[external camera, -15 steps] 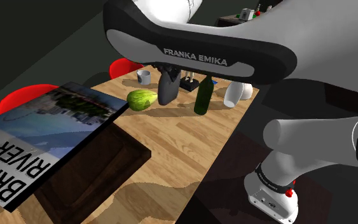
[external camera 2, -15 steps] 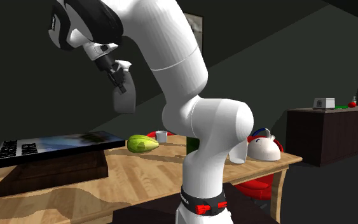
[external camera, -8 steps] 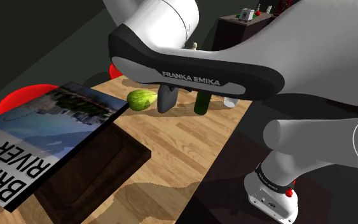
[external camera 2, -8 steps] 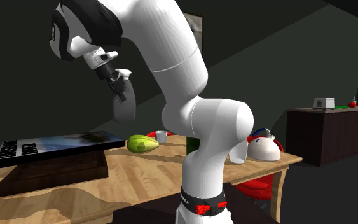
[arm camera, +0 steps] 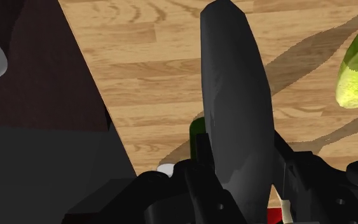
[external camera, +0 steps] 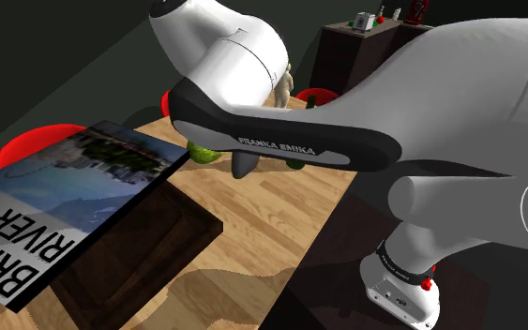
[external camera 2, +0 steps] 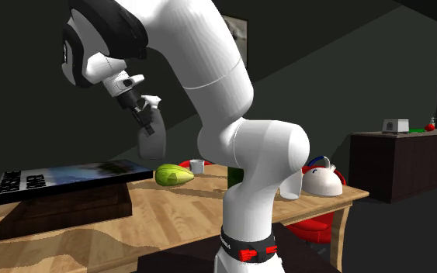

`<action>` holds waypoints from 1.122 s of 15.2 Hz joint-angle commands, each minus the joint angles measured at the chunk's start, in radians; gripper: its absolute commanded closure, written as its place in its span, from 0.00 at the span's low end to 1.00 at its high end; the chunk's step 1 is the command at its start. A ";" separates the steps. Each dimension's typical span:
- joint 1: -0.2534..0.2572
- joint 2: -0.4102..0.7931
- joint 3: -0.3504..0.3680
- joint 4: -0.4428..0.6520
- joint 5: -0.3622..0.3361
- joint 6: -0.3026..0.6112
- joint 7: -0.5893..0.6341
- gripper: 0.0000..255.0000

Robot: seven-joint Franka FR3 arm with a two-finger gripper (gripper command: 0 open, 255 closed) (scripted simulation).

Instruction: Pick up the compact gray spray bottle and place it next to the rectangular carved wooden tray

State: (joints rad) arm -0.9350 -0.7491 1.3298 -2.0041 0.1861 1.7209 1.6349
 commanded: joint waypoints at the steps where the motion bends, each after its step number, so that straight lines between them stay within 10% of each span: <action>1: -0.004 -0.003 0.015 -0.021 0.007 0.024 0.005 1.00; 17: -0.052 -0.023 0.156 -0.150 0.071 0.197 0.049 1.00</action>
State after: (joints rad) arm -0.9821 -0.7710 1.4754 -2.1470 0.2525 1.9064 1.6816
